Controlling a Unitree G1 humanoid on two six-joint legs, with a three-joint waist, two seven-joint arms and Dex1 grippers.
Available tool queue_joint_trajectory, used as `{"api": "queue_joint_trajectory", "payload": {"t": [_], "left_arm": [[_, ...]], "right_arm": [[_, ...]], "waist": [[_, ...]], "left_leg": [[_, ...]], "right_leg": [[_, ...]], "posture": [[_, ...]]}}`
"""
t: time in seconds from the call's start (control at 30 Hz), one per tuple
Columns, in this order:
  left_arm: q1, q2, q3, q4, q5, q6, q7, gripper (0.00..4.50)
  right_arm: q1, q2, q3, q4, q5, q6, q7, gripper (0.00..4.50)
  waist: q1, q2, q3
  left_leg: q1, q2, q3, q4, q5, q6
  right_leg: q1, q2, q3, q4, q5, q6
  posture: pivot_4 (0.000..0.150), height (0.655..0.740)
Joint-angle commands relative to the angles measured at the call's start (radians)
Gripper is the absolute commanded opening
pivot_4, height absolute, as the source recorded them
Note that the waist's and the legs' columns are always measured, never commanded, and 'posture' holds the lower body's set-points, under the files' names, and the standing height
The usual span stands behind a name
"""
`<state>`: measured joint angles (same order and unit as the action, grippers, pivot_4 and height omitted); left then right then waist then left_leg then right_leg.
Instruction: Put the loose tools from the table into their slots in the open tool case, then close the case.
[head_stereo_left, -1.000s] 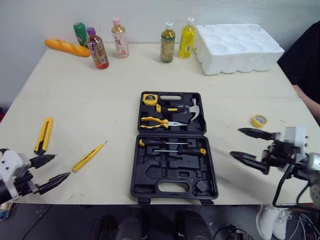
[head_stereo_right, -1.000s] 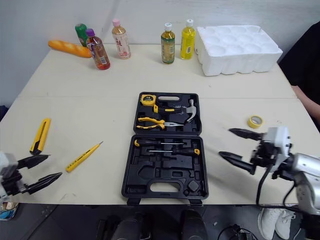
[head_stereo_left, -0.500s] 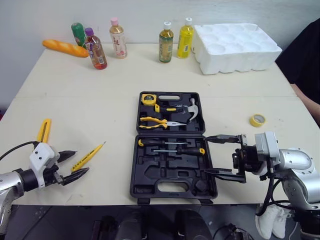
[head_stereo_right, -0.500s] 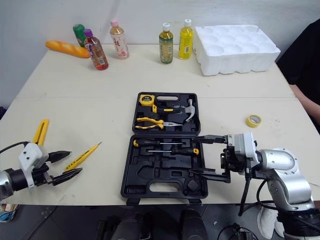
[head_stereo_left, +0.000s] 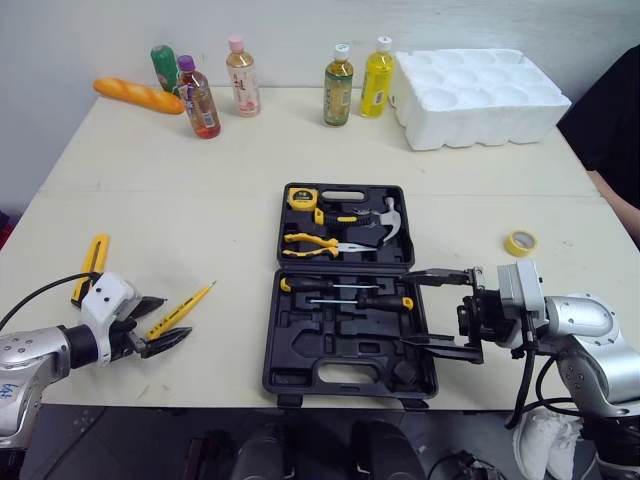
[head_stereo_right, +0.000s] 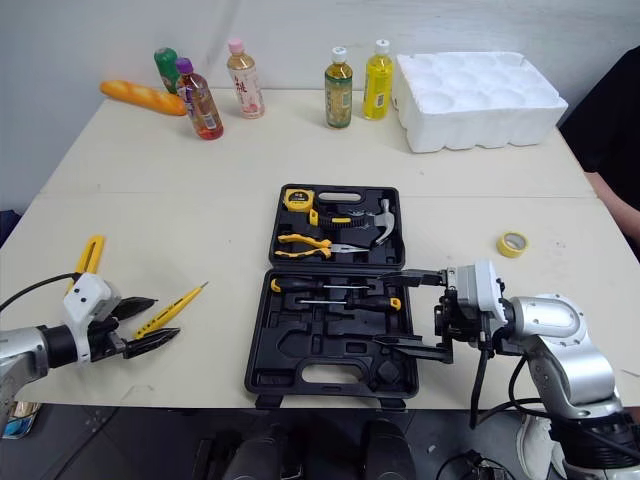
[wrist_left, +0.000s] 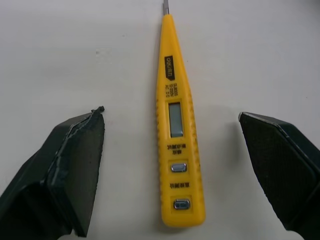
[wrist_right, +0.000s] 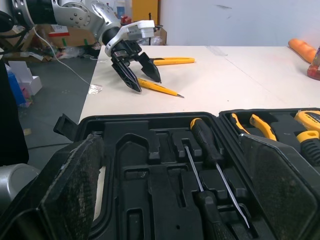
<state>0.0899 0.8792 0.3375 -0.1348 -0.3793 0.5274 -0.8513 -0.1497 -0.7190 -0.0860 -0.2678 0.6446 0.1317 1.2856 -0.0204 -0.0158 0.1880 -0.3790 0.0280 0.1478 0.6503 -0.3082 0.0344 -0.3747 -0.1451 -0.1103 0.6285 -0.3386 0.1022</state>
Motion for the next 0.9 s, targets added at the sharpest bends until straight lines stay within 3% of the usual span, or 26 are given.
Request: {"api": "queue_joint_trajectory", "payload": {"t": [0.03, 0.1, 0.27, 0.3, 0.57, 0.9], "left_arm": [[-0.003, 0.001, -0.045, -0.028, 0.016, 0.029, 0.007, 3.95], [-0.004, 0.002, -0.051, -0.03, 0.021, 0.035, 0.008, 3.18], [0.045, 0.02, -0.071, -0.024, 0.018, 0.033, -0.05, 0.74], [0.046, 0.017, -0.069, -0.02, 0.021, 0.03, -0.049, 0.5], [0.03, -0.025, -0.042, -0.014, 0.026, -0.029, -0.023, 0.5], [-0.074, 0.007, -0.009, -0.086, 0.001, -0.275, -0.145, 0.5]], "right_arm": [[-0.006, 0.002, -0.014, -0.034, 0.005, -0.002, -0.01, 4.5], [-0.004, 0.0, -0.016, -0.035, 0.005, -0.003, -0.012, 4.5], [-0.017, -0.013, -0.029, -0.017, -0.007, -0.01, -0.013, 4.5], [-0.023, -0.012, -0.029, -0.015, -0.009, -0.01, -0.014, 4.5], [-0.044, -0.002, -0.022, -0.003, -0.024, -0.013, -0.013, 4.5], [0.0, -0.03, -0.065, 0.003, -0.03, -0.031, 0.003, 4.5]], "waist": [[0.004, 0.0, 0.0], [0.006, 0.0, 0.0], [0.01, 0.0, 0.0], [0.009, 0.0, 0.0], [0.012, 0.0, 0.0], [0.019, 0.0, 0.0]], "left_leg": [[0.0, 0.0, 0.0, 0.0, 0.0, 0.0], [0.0, 0.0, 0.0, 0.0, 0.0, 0.0], [0.0, 0.0, 0.0, 0.0, 0.0, 0.0], [0.0, 0.0, 0.0, 0.0, -0.001, 0.0], [0.001, 0.0, 0.001, -0.001, -0.001, 0.0], [0.0, 0.0, 0.0, 0.0, 0.0, 0.0]], "right_leg": [[0.0, 0.0, 0.0, 0.0, 0.0, 0.0], [0.0, 0.0, 0.0, 0.0, 0.0, 0.0], [0.0, 0.0, 0.0, -0.001, 0.0, 0.0], [0.0, 0.0, 0.0, -0.001, 0.0, 0.0], [0.0, 0.0, 0.0, -0.001, 0.0, 0.0], [0.0, 0.0, -0.001, -0.001, 0.0, 0.0]], "posture": [[0.15, 0.74], [0.15, 0.74], [0.15, 0.74], [0.15, 0.74], [0.15, 0.74], [0.15, 0.74]]}}
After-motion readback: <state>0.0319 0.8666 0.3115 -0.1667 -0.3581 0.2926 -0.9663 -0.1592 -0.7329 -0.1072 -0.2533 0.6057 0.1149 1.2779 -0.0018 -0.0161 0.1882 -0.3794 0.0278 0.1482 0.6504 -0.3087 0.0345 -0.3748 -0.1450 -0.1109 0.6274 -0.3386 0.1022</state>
